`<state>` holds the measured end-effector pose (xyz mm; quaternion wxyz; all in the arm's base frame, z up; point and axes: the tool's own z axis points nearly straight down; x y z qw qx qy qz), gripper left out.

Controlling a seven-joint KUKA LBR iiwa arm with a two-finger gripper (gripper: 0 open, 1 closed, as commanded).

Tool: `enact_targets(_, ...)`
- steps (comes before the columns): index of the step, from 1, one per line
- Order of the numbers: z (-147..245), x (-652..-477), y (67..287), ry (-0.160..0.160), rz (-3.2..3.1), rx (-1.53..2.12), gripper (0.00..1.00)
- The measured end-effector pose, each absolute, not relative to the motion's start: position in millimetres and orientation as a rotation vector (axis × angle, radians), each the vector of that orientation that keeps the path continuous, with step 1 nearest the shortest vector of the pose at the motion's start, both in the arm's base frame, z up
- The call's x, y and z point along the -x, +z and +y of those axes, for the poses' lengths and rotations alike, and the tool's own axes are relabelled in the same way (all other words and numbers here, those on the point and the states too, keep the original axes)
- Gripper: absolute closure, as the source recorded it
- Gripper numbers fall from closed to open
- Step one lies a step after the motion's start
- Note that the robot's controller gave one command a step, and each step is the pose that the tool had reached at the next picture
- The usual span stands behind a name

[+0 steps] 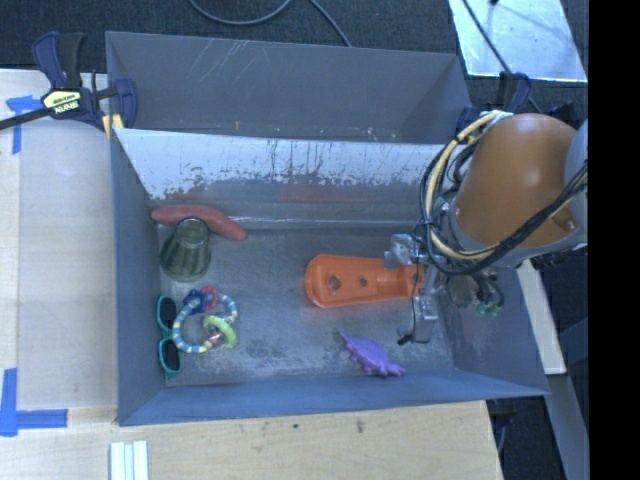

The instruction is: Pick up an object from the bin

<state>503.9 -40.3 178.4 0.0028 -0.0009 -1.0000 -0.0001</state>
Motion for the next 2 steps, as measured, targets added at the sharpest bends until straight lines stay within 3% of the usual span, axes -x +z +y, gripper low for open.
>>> enact_targets(1,-40,-505.6,183,0.001,-3.145,0.001,0.0)
enact_targets(2,-38,-520.8,139,0.002,-3.149,-0.078,0.0)
